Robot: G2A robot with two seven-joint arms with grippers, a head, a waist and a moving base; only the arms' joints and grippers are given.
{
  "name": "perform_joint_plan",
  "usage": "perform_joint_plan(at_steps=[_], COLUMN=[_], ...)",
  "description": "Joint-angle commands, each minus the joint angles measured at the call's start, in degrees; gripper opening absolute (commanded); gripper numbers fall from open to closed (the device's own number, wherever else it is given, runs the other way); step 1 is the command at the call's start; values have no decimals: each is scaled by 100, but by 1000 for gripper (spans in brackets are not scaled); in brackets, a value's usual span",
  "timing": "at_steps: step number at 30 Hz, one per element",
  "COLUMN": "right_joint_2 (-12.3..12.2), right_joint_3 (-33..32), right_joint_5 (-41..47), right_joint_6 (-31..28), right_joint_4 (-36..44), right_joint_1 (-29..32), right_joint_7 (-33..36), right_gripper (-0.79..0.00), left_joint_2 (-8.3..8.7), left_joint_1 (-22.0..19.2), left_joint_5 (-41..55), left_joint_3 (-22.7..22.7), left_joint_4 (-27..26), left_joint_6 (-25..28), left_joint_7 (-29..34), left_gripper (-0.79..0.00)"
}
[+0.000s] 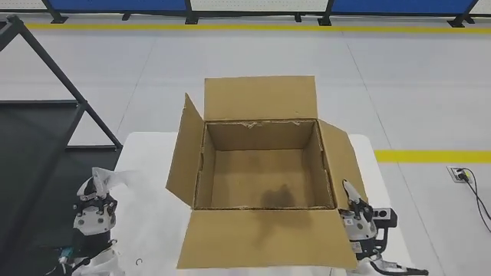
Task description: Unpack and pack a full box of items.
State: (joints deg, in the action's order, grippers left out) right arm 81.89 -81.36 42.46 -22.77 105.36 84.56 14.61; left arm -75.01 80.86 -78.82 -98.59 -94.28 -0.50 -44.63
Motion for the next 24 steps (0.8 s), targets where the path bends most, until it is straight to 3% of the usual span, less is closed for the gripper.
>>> perform_joint_plan(at_steps=[1,9,24], right_joint_2=[14,84,195], right_joint_3=[79,438,811], right_joint_5=[-217,-833,-1328], right_joint_6=[-59,-253,-708], right_joint_4=[-123,-726,-1287], right_joint_1=[-66,-366,-526], right_joint_7=[-175,-691,-1171], right_gripper=[-785,-785,-785], left_joint_2=[3,11,18], left_joint_1=[157,470,537], left_joint_5=[23,78,164], left_joint_3=[-86,-371,-604], left_joint_4=[-221,-617,-676], left_joint_6=[-13,-71,30], left_joint_7=[-29,-140,-183], left_gripper=[-785,-785,-785])
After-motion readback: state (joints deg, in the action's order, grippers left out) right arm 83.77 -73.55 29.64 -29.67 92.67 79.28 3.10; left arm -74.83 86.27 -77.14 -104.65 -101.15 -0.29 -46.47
